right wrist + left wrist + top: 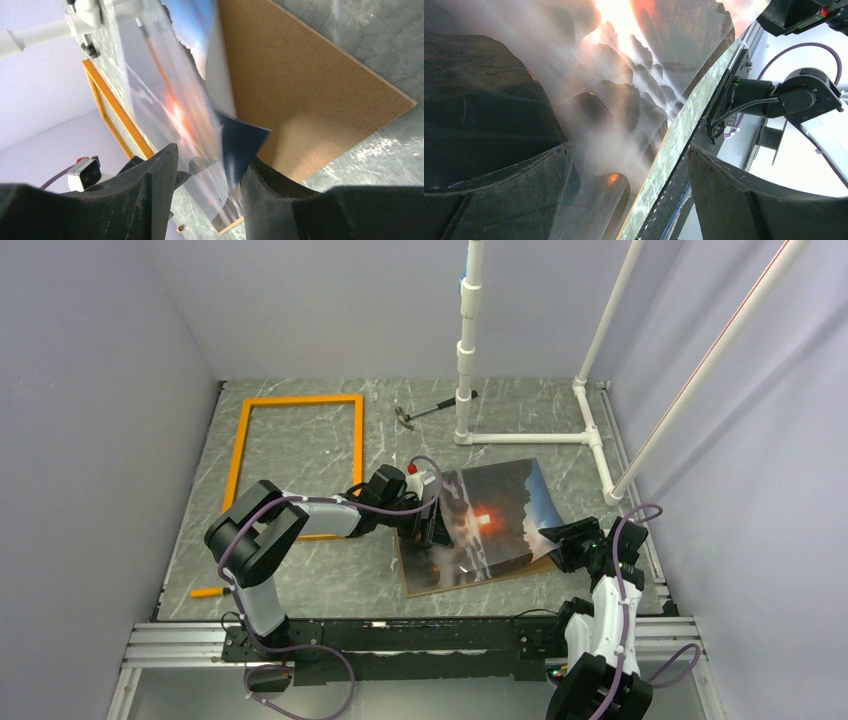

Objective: Take the photo out of the frame

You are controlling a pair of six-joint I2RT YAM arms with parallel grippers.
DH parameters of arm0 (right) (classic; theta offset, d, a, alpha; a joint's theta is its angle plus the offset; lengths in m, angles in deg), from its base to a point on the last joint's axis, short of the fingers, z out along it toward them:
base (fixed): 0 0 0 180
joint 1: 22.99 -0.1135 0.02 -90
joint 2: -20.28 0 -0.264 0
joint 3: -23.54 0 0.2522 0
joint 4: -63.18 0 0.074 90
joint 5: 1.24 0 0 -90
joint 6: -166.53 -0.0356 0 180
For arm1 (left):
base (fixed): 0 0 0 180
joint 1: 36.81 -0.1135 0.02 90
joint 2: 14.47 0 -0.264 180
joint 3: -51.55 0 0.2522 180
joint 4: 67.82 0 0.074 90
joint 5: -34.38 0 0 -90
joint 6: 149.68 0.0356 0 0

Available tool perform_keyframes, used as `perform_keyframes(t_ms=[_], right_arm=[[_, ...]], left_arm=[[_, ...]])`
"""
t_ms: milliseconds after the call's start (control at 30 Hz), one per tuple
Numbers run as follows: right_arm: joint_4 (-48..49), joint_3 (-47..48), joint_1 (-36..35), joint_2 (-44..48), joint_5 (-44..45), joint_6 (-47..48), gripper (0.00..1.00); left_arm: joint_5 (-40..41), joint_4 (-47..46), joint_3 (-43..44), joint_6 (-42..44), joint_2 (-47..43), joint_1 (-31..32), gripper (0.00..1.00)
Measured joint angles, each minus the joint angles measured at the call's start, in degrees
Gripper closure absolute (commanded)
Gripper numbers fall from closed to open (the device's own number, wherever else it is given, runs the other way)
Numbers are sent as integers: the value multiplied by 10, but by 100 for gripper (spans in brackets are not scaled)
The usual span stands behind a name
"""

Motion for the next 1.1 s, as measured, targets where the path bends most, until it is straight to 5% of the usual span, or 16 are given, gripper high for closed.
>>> perform_keyframes(t_ms=[233, 433, 700, 900, 1100], right_arm=[[0, 0, -3, 6, -3, 2, 52], [1, 0, -5, 5, -2, 24, 71], [-13, -1, -6, 3, 13, 52, 69], [-43, 9, -7, -11, 18, 84, 86], [-53, 10, -7, -30, 18, 103, 85]], left_arm=[[0, 0, 1, -2, 1, 0, 7], [0, -1, 1, -2, 1, 0, 7], [0, -1, 1, -2, 1, 0, 7], [0, -2, 1, -2, 2, 0, 7], [-1, -2, 1, -2, 2, 0, 7]])
